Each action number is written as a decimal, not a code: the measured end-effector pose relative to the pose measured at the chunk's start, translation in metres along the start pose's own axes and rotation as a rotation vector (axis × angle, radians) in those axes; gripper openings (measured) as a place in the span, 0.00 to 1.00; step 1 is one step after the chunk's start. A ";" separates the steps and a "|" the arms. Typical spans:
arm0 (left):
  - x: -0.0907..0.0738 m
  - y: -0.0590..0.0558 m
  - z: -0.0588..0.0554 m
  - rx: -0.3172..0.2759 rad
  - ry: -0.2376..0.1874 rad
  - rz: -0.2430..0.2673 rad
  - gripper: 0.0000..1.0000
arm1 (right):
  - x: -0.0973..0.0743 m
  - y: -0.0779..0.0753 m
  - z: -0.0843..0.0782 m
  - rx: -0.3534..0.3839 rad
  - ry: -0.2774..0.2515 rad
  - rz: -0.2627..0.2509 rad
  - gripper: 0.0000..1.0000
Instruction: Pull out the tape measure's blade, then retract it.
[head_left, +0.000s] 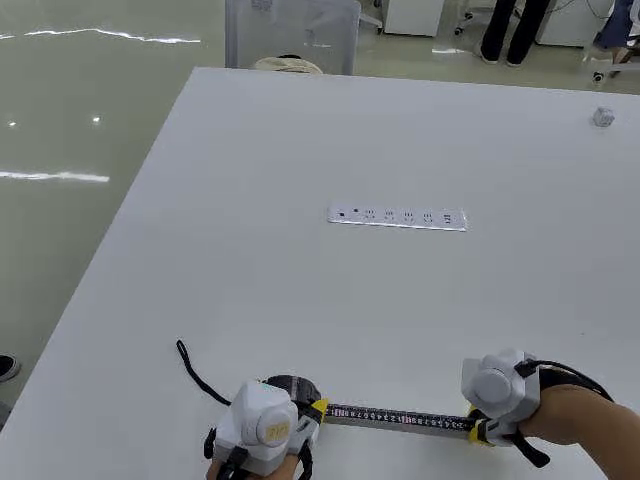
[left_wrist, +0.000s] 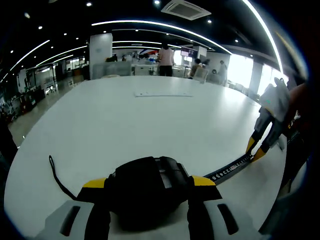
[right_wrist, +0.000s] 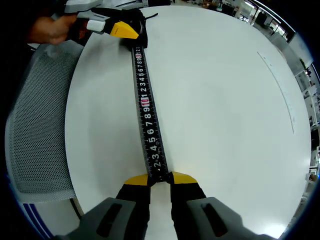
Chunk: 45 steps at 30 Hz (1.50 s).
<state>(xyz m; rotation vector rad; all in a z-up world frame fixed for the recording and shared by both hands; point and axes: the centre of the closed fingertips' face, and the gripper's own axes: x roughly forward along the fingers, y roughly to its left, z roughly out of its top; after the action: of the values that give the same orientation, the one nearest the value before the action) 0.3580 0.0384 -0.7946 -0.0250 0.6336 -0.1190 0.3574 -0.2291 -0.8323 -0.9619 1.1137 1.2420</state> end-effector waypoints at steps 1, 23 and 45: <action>0.000 0.000 0.000 0.002 0.002 0.000 0.59 | 0.000 0.000 0.000 -0.001 0.000 0.000 0.14; -0.001 -0.001 0.000 0.007 0.003 -0.011 0.58 | 0.002 0.001 0.004 -0.012 -0.003 -0.006 0.15; 0.000 -0.001 0.000 0.002 0.005 -0.022 0.58 | 0.002 0.003 0.012 -0.001 -0.013 -0.002 0.15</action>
<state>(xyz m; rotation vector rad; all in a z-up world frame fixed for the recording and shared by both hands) 0.3574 0.0378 -0.7943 -0.0298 0.6381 -0.1409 0.3559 -0.2170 -0.8315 -0.9540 1.1016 1.2456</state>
